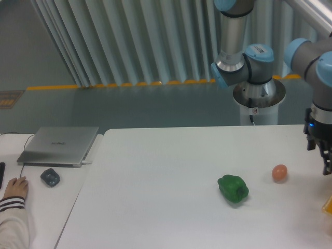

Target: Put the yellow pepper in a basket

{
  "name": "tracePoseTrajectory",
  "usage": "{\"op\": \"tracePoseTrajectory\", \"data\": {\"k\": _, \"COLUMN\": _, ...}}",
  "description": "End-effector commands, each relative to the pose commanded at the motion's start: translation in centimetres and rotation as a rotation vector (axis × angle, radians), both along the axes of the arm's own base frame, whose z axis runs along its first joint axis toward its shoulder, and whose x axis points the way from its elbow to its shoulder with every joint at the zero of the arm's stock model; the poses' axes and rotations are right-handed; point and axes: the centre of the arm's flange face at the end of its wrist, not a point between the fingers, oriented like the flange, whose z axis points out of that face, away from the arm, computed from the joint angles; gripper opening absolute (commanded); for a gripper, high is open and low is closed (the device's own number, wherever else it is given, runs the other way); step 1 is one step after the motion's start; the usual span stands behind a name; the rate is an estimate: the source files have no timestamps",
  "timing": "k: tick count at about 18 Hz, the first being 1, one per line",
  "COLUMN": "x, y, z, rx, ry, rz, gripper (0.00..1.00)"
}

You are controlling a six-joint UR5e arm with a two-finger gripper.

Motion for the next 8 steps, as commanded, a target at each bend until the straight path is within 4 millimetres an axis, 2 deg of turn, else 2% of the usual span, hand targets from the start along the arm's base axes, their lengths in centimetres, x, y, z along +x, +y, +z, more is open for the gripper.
{"op": "tracePoseTrajectory", "data": {"k": 8, "x": 1.4, "y": 0.7, "z": -0.5, "rx": -0.017, "ry": 0.002, "rz": -0.022, "gripper": 1.00}}
